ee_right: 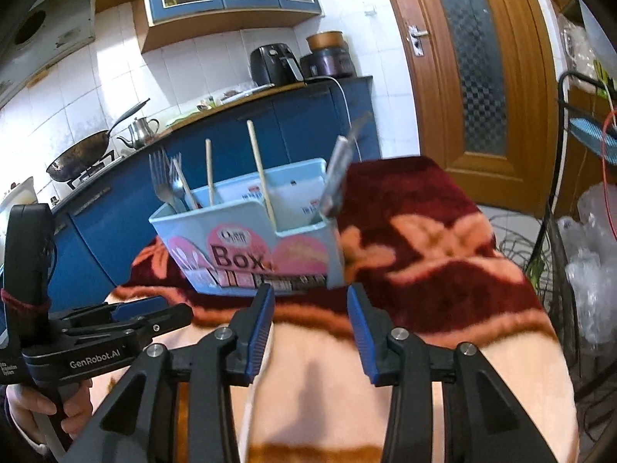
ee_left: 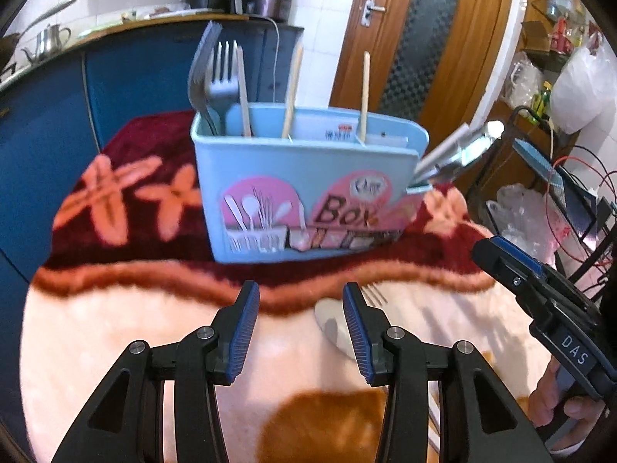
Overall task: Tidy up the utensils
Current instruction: 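Move both tools back down to the beige plastic spoon and fork, then grasp the beige plastic spoon with the left tool while the right tool grasps the beige fork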
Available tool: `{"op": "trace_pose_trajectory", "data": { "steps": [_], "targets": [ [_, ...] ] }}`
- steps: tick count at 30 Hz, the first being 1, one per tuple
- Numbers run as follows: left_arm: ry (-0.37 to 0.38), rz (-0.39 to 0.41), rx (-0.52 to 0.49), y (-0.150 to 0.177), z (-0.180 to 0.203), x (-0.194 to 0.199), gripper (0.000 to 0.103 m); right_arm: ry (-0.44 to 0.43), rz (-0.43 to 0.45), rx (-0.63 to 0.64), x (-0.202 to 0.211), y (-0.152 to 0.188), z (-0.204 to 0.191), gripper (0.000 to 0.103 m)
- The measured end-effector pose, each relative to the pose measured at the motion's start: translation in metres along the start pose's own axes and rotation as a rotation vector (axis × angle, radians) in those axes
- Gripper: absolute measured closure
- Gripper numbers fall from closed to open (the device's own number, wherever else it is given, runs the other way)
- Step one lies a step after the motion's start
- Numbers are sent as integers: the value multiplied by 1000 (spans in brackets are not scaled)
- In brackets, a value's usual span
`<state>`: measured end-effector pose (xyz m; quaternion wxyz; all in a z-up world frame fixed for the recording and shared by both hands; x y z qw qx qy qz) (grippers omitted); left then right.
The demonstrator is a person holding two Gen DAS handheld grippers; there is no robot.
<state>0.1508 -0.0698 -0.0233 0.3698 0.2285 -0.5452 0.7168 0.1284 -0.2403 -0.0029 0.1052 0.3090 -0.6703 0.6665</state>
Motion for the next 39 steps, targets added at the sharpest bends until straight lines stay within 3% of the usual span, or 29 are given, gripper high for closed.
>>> {"op": "trace_pose_trajectory", "data": {
  "steps": [10,16,24,29,33,39],
  "targets": [
    [15,-119,14,30,12,-17,57,-7,-15,-71,13,23,22,58],
    [64,-182,64,39,17,-26,58,-16,-2,-101,18,28,32,57],
    [141,-215,123,38,26,-36,84,-36,0,-128,19,34,39,57],
    [208,-223,158,36,32,-42,88,-45,-8,-142,17,37,41,57],
    [255,-220,169,36,37,-43,97,-45,-13,-142,17,38,41,57],
    [250,-158,161,29,34,-31,99,-39,-24,-125,16,39,37,57]
  ]
}}
Point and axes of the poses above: each gripper's, at about its wrist camera, not at the fingertips, and x roughly against the way its jaws point, z to its right, y to its underside, the point moved 6 cm from there along -x, roughly the way its jaws point, and after that the axes turned 11 degrees about x, right-handed, at the moved point
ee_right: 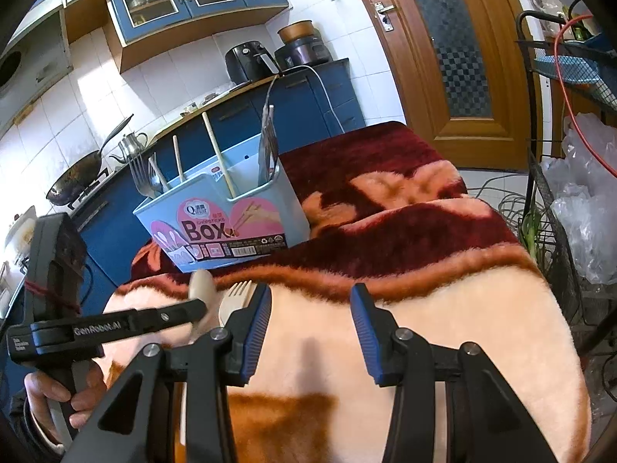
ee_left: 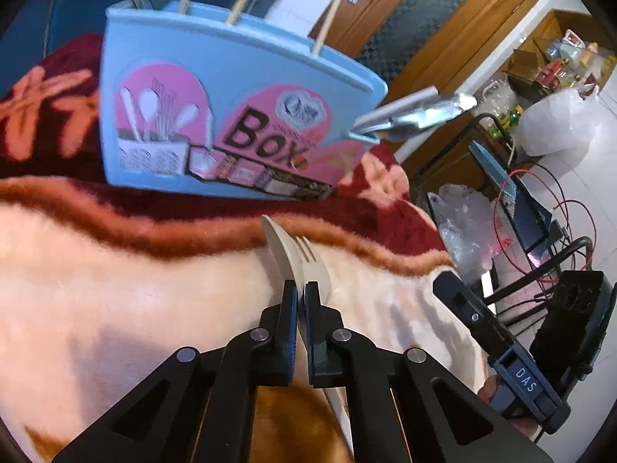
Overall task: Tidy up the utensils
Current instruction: 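Grasp the beige plastic spoon with the left tool while the right tool grasps the beige fork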
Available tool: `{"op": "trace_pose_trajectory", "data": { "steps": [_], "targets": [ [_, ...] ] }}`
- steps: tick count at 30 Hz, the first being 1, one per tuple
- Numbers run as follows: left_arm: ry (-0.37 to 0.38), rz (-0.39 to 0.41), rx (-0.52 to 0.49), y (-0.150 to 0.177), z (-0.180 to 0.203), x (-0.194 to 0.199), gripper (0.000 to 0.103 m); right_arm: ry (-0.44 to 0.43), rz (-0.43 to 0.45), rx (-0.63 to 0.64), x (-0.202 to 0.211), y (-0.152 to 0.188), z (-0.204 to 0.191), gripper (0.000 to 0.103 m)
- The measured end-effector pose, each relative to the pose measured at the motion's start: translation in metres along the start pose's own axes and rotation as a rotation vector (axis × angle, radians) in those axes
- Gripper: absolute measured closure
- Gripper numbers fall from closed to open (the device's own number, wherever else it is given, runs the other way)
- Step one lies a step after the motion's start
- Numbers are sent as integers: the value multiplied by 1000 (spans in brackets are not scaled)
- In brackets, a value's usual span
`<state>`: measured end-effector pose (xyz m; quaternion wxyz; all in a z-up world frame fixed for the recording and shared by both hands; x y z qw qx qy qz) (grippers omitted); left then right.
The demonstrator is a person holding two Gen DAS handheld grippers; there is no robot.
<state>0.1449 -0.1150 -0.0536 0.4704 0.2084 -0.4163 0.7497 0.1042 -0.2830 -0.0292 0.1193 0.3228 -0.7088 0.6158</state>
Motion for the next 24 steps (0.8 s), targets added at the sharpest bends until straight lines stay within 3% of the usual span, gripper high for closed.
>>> {"op": "trace_pose_trajectory", "data": {
  "steps": [10,24],
  "targets": [
    [-79,141,-41,-17,-18,41,100,-44,-69,49,-14,4,-23,57],
    [-196,302,-83,-32,-54,95,100,-108,-239,158,-59,6,-64,57]
  ]
}}
Point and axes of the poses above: each gripper's, at about its wrist camera, not at the fingertips, and x roughly against the way its jaws point, z to its right, y to its underside, the point moved 6 cm from there along -x, roughly the way its jaws point, and after that the axes turned 11 degrees about x, right-handed, at the moved point
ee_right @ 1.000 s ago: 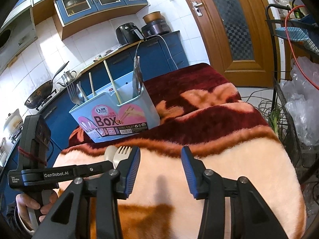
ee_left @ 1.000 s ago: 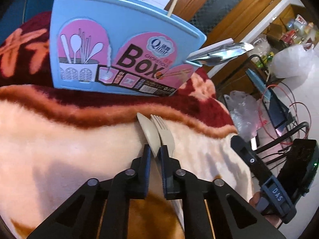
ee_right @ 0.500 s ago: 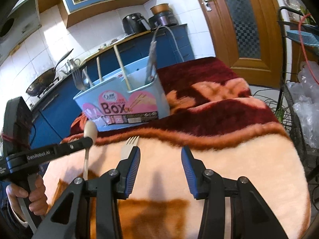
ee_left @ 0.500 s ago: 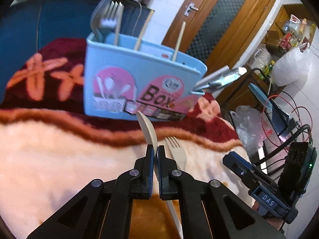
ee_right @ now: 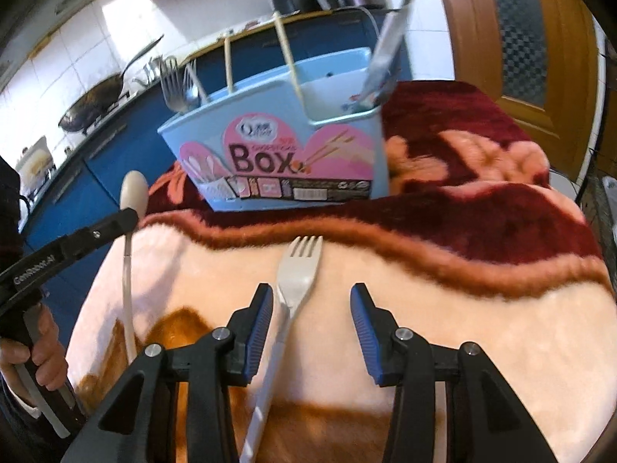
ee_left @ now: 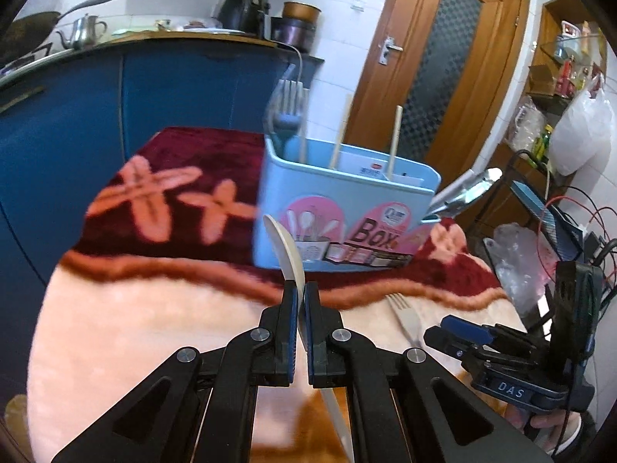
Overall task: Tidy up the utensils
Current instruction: 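Grasp the beige plastic spoon with the left tool while the right tool grasps the beige fork, then lift the beige spoon and fork and carry both over the caddy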
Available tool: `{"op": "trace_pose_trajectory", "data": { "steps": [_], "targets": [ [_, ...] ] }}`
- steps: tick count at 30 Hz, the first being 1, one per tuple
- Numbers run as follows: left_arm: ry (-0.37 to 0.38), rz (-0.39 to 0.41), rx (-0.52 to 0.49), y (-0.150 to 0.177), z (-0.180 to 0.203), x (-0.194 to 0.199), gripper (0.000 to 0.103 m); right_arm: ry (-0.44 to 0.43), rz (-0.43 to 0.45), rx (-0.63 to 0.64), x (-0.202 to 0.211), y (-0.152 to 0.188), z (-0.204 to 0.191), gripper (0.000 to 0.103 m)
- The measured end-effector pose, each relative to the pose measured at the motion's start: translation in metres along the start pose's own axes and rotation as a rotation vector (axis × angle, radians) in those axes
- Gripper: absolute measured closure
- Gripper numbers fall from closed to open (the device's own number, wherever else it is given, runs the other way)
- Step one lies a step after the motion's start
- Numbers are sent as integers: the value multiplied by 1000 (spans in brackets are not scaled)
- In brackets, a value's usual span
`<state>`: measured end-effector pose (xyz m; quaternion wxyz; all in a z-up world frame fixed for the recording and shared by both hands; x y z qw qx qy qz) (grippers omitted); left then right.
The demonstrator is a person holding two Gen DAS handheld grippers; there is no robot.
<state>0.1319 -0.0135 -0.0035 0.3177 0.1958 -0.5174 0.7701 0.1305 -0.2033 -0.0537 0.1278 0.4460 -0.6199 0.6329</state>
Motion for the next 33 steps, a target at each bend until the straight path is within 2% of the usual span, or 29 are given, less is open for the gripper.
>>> {"op": "trace_pose_trajectory", "data": {
  "steps": [7,15,18,20,23,27,33],
  "targets": [
    [-3,6,13,2,-9,2,100,-4,-48,22,-17,-8,-5,59],
    [20,3,17,5,-10,0,100,-132,-70,-53,-25,-17,4,58],
    [26,4,15,5,-8,1,100,-136,-76,-73,-26,-19,7,72],
    [28,5,14,6,-7,1,100,-138,-70,-89,-25,-19,9,89],
    [30,8,7,5,-5,2,100,-201,-57,-118,-22,-20,5,95],
    [32,17,-2,3,-3,4,100,-223,-34,-103,-16,-20,-4,97],
    [44,78,-29,-10,8,15,100,-207,105,-55,17,-34,-15,98]
  ]
}}
Point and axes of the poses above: each gripper's, at about its wrist camera, not at the fingertips, and x roughly against the way its jaws point, z to its right, y to its underside, the point moved 6 cm from there along -x, roughly the way its jaws point, and after that the axes turned 11 degrees about x, right-handed, at the moved point
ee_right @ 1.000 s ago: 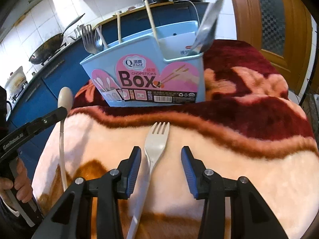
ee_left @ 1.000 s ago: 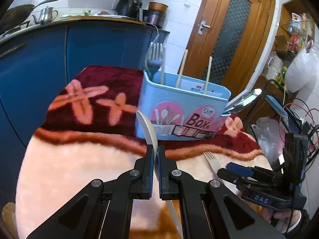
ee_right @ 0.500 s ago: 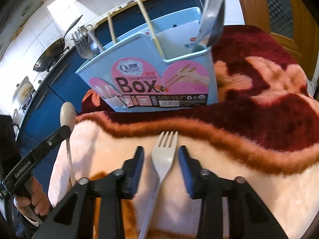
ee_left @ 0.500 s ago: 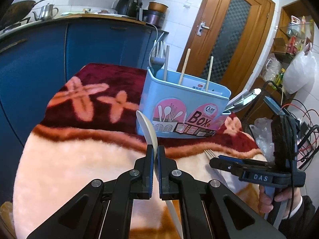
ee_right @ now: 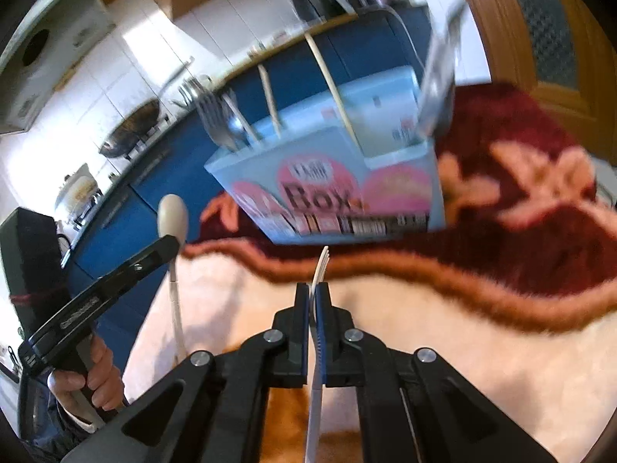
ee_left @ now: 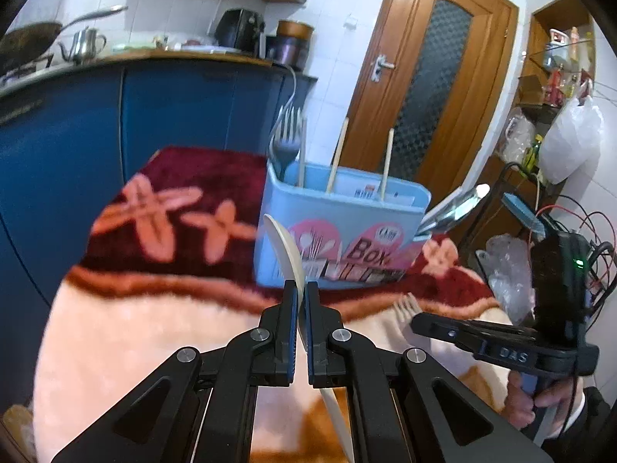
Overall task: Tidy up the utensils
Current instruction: 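Lift the beige spoon and fork and carry both over the caddy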
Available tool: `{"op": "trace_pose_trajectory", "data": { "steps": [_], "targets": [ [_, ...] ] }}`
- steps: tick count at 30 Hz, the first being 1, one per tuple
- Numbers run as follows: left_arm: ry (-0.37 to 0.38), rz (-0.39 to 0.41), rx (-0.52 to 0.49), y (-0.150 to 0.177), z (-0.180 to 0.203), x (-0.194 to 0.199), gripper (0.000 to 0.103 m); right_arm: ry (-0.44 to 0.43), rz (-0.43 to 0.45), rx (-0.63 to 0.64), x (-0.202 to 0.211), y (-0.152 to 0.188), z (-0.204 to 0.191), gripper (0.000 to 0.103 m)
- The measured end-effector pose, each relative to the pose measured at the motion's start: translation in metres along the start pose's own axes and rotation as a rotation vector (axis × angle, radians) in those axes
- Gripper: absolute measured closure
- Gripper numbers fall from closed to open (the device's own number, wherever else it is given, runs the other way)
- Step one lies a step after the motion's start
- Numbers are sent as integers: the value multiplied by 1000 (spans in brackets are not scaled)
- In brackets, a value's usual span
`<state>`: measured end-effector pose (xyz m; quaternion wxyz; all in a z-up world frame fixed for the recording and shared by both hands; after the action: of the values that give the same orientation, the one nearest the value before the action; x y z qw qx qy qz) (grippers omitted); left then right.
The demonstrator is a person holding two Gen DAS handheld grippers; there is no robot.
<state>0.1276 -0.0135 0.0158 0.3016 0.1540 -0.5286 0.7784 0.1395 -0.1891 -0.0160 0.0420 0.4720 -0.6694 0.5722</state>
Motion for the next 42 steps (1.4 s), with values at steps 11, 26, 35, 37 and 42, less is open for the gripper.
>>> {"op": "trace_pose_trajectory", "data": {
  "steps": [11,26,35,37,42],
  "targets": [
    [-17,187,-106,-59,34,10,100,89,254,67,47,-31,-10,98],
    [-78,502,-198,-134,48,-4,100,132,319,116,50,-46,-8,98],
    [-96,483,-213,-124,43,-40,100,199,374,160,51,-72,-5,98],
    [-113,485,-229,-120,43,-44,100,224,393,161,51,-83,-2,98],
    [-109,478,-233,-114,42,-49,100,296,486,173,52,-113,6,98]
  ]
}}
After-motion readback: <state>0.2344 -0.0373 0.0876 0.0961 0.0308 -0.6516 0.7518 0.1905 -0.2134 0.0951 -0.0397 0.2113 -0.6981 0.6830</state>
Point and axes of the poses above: each gripper's, at about its wrist camera, not at the fingertips, and x roughly against the way its jaws point, z to its right, y to its underside, the point moved 6 cm from there along -x, roughly the way its jaws point, and after that the axes turned 11 degrees about x, right-handed, at the moved point
